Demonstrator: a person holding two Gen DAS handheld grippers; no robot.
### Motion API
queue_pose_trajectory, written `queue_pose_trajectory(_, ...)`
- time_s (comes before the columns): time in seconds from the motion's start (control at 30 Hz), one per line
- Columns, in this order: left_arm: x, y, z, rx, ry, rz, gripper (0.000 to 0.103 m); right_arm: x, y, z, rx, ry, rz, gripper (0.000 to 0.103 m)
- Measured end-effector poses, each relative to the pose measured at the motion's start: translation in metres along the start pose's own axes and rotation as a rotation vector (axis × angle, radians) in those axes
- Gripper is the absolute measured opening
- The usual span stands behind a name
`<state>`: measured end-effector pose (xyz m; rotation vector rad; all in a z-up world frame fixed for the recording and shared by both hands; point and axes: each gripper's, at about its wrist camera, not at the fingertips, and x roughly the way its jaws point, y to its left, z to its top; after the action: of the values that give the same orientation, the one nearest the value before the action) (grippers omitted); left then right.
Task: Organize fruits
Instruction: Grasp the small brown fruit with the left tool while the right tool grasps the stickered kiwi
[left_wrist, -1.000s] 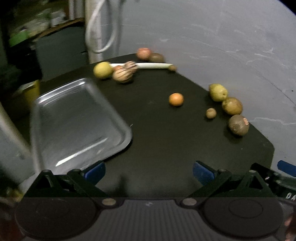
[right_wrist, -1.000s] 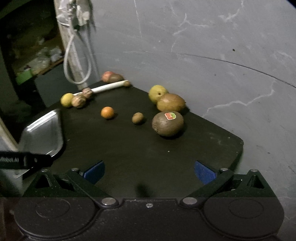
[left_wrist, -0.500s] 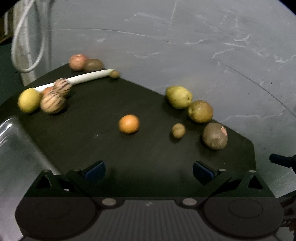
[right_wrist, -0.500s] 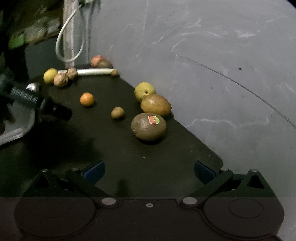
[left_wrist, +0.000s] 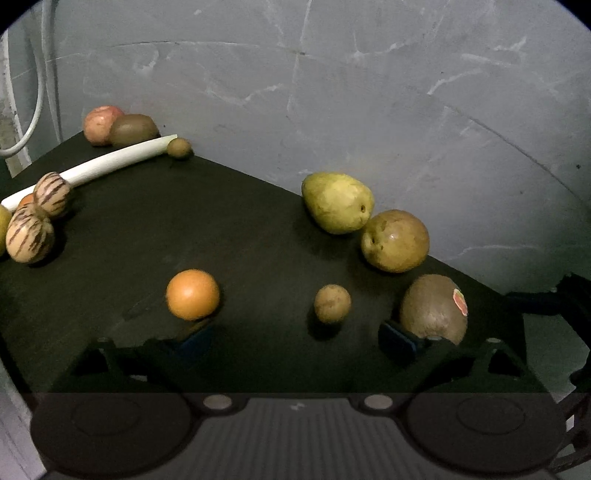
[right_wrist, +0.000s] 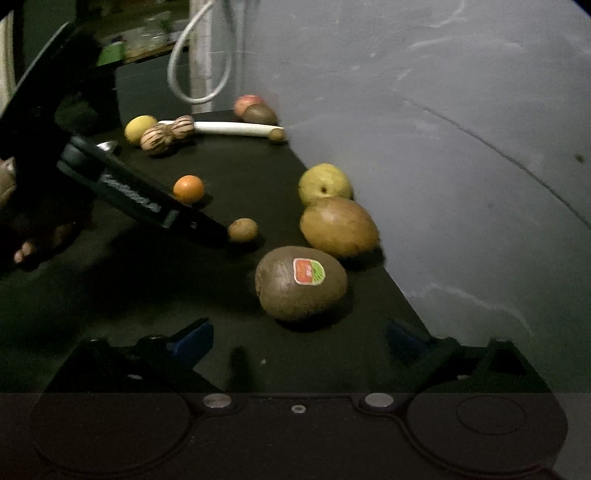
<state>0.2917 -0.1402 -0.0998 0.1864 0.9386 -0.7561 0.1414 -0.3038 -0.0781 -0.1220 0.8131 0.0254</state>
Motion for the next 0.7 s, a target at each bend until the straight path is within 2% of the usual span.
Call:
queue_pose_trajectory(0.17, 0.011, -0.002, 0.006, 0.004, -0.001, -0.002, 0.090, 0.017, -0.007, 0.007, -0.032, -0.005, 0.063, 0.093)
queue_pose_trajectory(0.4, 0.023, -0.004, 0.013, -0.004, 0.002, 0.002, 0.073, 0.037, -0.017, 0.012, -0.024, -0.002, 0.105, 0.087)
queue_pose_trajectory(0.53, 0.025, -0.007, 0.013, -0.002, -0.003, -0.004, 0.067, 0.040, -0.023, 0.009, 0.002, -0.002, 0.132, 0.083)
queue_pose_trajectory(0.7, 0.027, -0.011, 0.012, 0.018, -0.011, -0.017, 0.055, 0.046, -0.022, 0.010, 0.015, 0.000, 0.143, 0.074)
